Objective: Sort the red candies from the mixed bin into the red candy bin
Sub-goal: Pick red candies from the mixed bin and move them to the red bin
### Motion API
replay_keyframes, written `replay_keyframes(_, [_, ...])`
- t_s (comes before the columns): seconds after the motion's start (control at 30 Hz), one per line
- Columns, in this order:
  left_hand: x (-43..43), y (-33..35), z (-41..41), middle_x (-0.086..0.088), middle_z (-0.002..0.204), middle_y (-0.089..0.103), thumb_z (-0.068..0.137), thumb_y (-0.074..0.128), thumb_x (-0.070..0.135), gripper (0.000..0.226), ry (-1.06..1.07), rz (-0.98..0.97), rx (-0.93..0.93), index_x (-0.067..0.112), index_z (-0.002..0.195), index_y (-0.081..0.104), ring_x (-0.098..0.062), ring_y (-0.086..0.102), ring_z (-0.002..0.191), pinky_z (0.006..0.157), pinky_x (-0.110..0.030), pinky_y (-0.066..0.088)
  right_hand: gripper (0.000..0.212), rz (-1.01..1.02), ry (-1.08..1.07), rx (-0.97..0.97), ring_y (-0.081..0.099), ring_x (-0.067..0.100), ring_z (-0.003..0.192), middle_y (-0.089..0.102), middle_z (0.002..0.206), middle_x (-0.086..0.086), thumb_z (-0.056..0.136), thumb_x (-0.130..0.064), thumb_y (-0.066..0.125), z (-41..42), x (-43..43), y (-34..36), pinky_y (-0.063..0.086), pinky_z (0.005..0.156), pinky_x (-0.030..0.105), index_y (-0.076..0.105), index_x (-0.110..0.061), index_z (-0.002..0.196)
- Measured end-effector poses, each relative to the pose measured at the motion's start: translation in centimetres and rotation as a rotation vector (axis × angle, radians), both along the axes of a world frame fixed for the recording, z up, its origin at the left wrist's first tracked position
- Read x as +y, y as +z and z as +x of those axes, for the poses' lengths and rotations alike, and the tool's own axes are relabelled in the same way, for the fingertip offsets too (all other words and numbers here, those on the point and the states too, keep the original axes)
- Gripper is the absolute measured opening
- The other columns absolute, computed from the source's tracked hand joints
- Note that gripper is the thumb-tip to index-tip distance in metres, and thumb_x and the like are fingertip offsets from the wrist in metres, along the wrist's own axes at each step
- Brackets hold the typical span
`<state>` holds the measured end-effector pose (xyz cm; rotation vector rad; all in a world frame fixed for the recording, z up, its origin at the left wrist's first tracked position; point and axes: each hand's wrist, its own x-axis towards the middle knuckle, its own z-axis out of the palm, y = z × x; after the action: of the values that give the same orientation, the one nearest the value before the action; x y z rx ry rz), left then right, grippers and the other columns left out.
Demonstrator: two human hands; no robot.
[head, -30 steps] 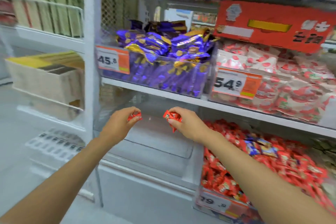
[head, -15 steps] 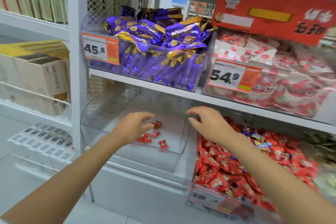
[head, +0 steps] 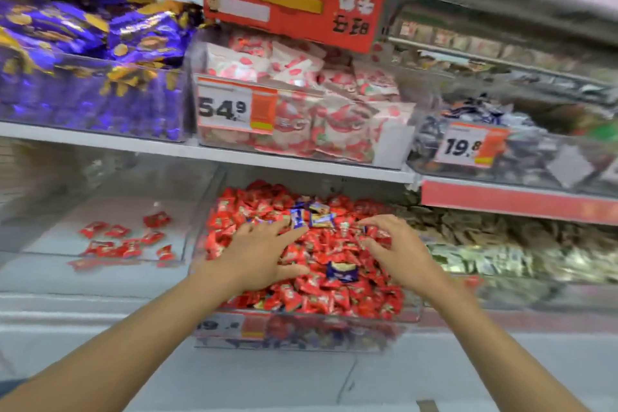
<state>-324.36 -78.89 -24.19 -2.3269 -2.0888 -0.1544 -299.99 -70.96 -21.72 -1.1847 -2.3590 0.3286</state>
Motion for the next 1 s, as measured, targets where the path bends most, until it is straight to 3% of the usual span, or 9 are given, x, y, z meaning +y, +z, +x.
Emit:
replay_keyframes(0.07, [0.8, -0.2, 0.0, 0.004, 0.146, 0.035, 0.074, 0.020, 0.082, 0.081, 0.003, 0.061, -0.001, 0.042, 0.145, 0.025, -0.018, 0.036, 0.132, 0.104, -0.039, 0.029, 0.028, 0.005, 0.004, 0.008, 0.046, 0.018, 0.121, 0.056, 0.123, -0.001, 0.091, -0.022, 0.061, 0.1, 0.5, 0.2, 0.033, 0.101, 0.028, 0.060, -0.026, 0.118])
replay_keyframes(0.13, [1.4, 0.4, -0.2, 0.007, 0.131, 0.047, 0.086, 0.043, 0.065, 0.058, -0.030, 0.103, -0.090, 0.041, 0.138, 0.037, -0.014, 0.047, 0.118, 0.096, -0.034, 0.033, 0.034, -0.016, -0.013, -0.001, 0.039, 0.015, 0.128, 0.049, 0.132, -0.003, 0.091, -0.031, 0.060, -0.4, 0.9, 0.6, 0.029, 0.105, 0.029, 0.056, -0.028, 0.125])
replay_keyframes(0.23, [1.6, 0.8, -0.2, 0.011, 0.103, 0.054, 0.087, 0.058, 0.049, 0.047, -0.058, 0.100, -0.174, 0.037, 0.130, 0.046, -0.009, 0.049, 0.084, 0.073, -0.026, 0.031, 0.069, -0.125, -0.050, -0.138, 0.016, 0.021, 0.144, 0.025, 0.154, 0.002, 0.083, -0.059, 0.059, -1.6, 1.6, 0.2, 0.017, 0.117, 0.044, 0.034, -0.036, 0.143])
replay_keyframes(0.33, [1.6, 0.8, -0.3, 0.013, 0.094, 0.055, 0.084, 0.064, 0.043, 0.047, -0.054, 0.143, -0.318, 0.036, 0.128, 0.049, -0.006, 0.048, 0.074, 0.064, -0.022, 0.033, 0.087, -0.215, -0.039, -0.264, 0.004, 0.023, 0.147, 0.007, 0.161, 0.003, 0.074, -0.072, 0.057, -2.8, 2.2, -0.9, 0.006, 0.116, 0.052, 0.018, -0.045, 0.147])
replay_keyframes(0.5, [1.5, 1.1, -0.5, 0.014, 0.091, 0.054, 0.083, 0.066, 0.042, 0.031, -0.025, 0.252, -0.413, 0.033, 0.111, 0.060, -0.004, 0.052, 0.082, 0.073, -0.025, 0.042, 0.064, -0.267, 0.063, -0.016, 0.025, 0.021, 0.138, 0.023, 0.148, 0.000, 0.077, -0.057, 0.068, -3.4, 2.6, -2.0, 0.026, 0.114, 0.038, 0.042, -0.035, 0.132])
replay_keyframes(0.6, [1.7, 0.4, 0.6, 0.018, 0.090, 0.046, 0.082, 0.067, 0.039, 0.026, -0.058, 0.216, -0.430, 0.031, 0.105, 0.058, -0.001, 0.049, 0.079, 0.073, -0.023, 0.038, 0.030, -0.204, 0.052, 0.116, 0.043, 0.011, 0.109, 0.043, 0.120, -0.002, 0.084, -0.036, 0.070, -3.1, 2.6, -2.1, 0.031, 0.091, 0.017, 0.054, -0.023, 0.106])
replay_keyframes(0.7, [2.0, 0.1, 1.5, 0.026, 0.102, 0.042, 0.079, 0.070, 0.039, 0.037, -0.097, 0.168, -0.463, 0.034, 0.112, 0.054, 0.004, 0.047, 0.092, 0.085, -0.024, 0.041, 0.016, -0.125, 0.020, 0.217, 0.048, 0.012, 0.092, 0.053, 0.099, -0.001, 0.088, -0.023, 0.067, -2.5, 2.5, -1.4, 0.031, 0.078, 0.020, 0.051, -0.018, 0.089])
replay_keyframes(0.87, [2.7, 0.0, 1.9, 0.019, 0.098, 0.046, 0.082, 0.067, 0.042, 0.032, -0.083, 0.155, -0.417, 0.033, 0.112, 0.060, -0.008, 0.054, 0.090, 0.087, -0.035, 0.048, 0.008, -0.172, 0.004, 0.285, 0.060, 0.022, 0.104, 0.062, 0.114, -0.003, 0.095, -0.023, 0.056, -1.4, 2.2, -0.3, 0.047, 0.090, 0.038, 0.053, -0.024, 0.102])
replay_keyframes(1.0, [2.7, 0.7, 2.2, 0.010, 0.097, 0.048, 0.086, 0.060, 0.042, 0.033, -0.036, 0.246, -0.441, 0.020, 0.110, 0.060, -0.011, 0.052, 0.084, 0.081, -0.029, 0.046, 0.025, -0.142, 0.071, 0.240, 0.056, -0.005, 0.085, 0.057, 0.107, -0.018, 0.099, -0.018, 0.047, -0.9, 2.4, 0.5, 0.041, 0.078, 0.017, 0.059, -0.028, 0.118])
